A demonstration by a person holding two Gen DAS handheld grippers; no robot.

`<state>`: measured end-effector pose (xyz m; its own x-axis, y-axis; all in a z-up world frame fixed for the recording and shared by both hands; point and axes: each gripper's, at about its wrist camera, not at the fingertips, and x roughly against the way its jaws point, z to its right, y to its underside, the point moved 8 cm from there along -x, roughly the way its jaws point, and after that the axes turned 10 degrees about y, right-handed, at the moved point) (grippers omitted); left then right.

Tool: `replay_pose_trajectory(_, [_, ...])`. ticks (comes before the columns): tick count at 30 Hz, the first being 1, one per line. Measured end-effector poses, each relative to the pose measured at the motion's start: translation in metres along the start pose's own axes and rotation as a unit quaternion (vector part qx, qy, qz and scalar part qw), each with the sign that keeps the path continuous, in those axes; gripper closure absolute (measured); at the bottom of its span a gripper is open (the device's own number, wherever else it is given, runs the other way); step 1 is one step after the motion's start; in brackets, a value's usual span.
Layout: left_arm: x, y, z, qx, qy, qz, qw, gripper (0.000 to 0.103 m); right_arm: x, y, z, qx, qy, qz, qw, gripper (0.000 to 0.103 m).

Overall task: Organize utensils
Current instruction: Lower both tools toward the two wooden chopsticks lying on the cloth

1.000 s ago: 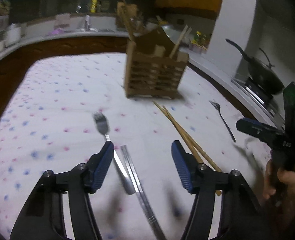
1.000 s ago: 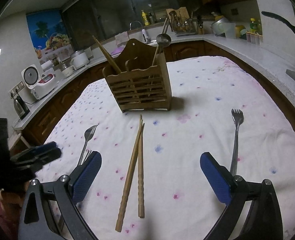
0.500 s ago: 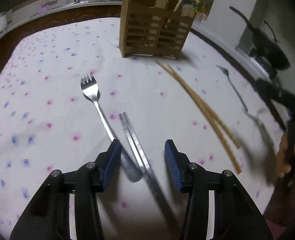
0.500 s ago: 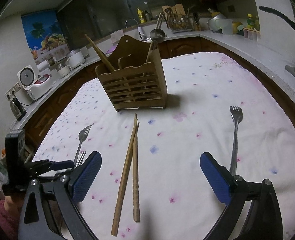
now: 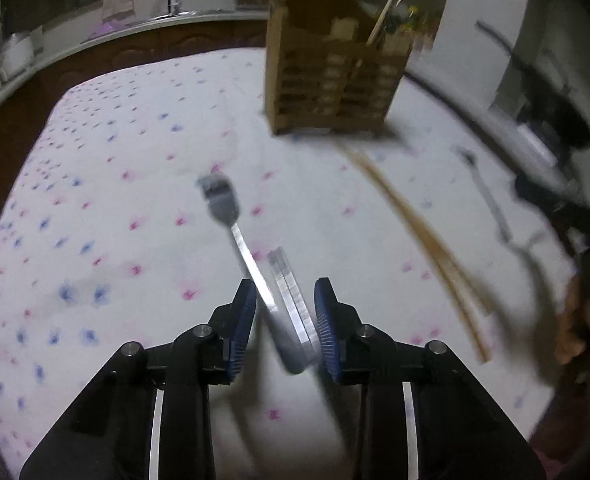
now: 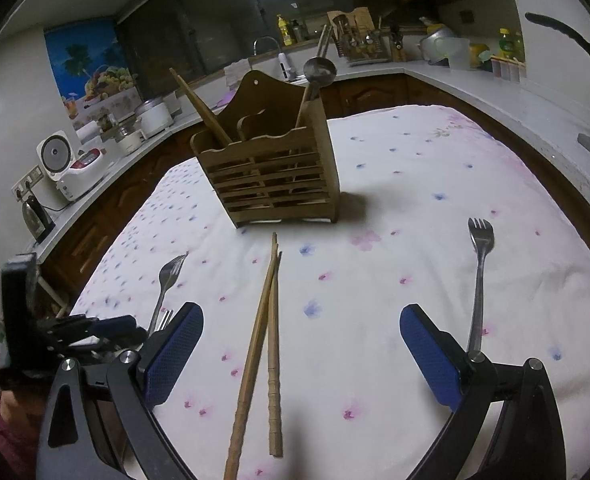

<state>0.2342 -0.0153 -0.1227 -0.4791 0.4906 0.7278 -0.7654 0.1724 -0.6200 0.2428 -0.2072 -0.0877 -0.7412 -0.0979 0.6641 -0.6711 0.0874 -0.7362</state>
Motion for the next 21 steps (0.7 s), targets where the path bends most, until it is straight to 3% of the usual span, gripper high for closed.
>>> replay_pose_trajectory(3, [-0.008,-0.01,0.006,0.002,0.006,-0.003,1.0,0.076,-0.005,-0.002,0.003,-0.005,0.001,0.001,1.0,0.008])
replay_pose_trajectory(7, [-0.023,-0.024,0.01,0.016,0.009,-0.004,0.9998,0.076,-0.025,-0.011,-0.009,0.012,-0.012,-0.018,1.0,0.038])
replay_pose_trajectory(12, [-0.028,-0.025,0.011,0.016,0.004,-0.018,0.9997,0.076,-0.055,-0.02,-0.031,0.032,-0.042,-0.042,0.998,0.047])
replay_pose_trajectory(18, [-0.034,-0.001,0.002,0.002,-0.014,-0.048,0.9987,0.076,-0.105,-0.024,-0.049,0.052,-0.045,-0.082,0.994,0.065])
replay_pose_trajectory(21, [-0.03,0.006,-0.006,0.01,-0.01,-0.052,0.9985,0.076,-0.123,-0.017,-0.051,0.063,-0.038,-0.107,0.991,0.097])
